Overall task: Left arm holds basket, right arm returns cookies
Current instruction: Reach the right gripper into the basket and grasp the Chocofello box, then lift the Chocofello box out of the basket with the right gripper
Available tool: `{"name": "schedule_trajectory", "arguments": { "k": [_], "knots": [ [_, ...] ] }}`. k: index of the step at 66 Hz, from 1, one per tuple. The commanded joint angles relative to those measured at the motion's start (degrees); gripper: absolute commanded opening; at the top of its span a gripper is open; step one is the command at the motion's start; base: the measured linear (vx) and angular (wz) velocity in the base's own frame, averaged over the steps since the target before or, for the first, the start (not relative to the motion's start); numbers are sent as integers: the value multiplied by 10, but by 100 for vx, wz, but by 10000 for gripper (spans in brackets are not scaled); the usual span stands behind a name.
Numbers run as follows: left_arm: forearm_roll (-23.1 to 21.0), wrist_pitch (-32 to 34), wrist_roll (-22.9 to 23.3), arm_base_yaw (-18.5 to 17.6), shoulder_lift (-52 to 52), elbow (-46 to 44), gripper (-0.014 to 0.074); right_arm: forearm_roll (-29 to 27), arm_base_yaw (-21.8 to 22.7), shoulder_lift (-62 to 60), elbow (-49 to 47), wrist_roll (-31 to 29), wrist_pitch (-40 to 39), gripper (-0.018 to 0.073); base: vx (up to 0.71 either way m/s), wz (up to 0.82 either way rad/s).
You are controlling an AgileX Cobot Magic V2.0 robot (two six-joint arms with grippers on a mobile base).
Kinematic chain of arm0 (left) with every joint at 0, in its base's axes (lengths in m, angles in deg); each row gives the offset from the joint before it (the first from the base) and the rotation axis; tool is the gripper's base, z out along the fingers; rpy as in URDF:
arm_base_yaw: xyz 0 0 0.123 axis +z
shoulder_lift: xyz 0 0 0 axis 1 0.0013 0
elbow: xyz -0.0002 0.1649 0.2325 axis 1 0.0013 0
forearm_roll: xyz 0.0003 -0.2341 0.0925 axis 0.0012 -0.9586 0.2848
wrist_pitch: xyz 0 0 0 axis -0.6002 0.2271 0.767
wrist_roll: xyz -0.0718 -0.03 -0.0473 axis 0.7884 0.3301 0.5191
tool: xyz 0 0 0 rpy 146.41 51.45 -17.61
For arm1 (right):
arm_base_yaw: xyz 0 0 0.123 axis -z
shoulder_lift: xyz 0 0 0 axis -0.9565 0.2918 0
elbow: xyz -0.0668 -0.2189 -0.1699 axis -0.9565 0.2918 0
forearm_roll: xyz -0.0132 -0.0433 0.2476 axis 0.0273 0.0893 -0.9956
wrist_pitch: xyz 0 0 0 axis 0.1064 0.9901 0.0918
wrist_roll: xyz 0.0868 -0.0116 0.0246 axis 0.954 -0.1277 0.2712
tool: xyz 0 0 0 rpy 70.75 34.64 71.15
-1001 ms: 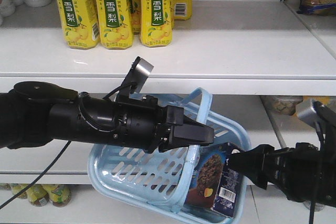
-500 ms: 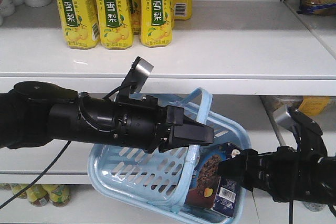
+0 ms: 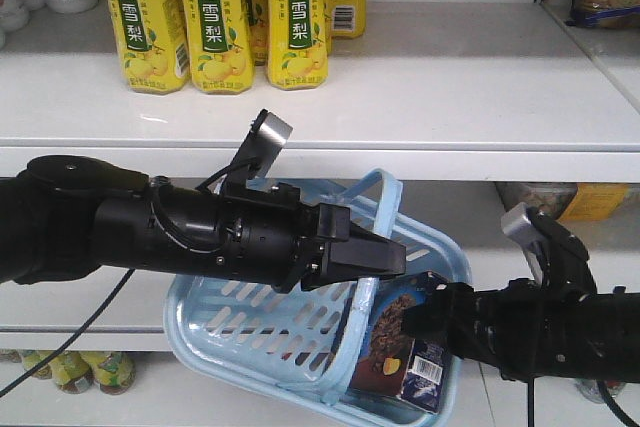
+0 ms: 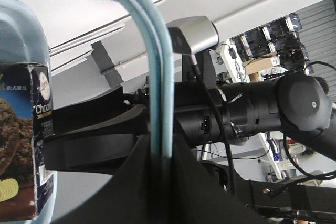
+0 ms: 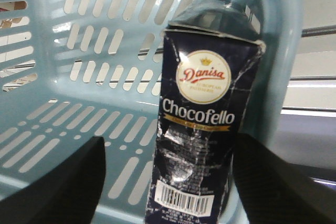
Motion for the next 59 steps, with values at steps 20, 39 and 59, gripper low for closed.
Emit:
{"name": "schedule_trajectory", "arguments": {
  "k": [20, 39, 59],
  "knots": [
    [-63, -18, -12, 0, -29, -21, -6, -57, 0, 24, -18, -45, -14, 498, 0, 0],
    [-63, -18, -12, 0, -29, -21, -6, -160, 0, 45, -18, -144, -11, 499, 0, 0],
    [-63, -18, -12, 0, -29, -21, -6, -171, 0, 113, -22, -194, -17, 499, 0, 0]
  ]
}}
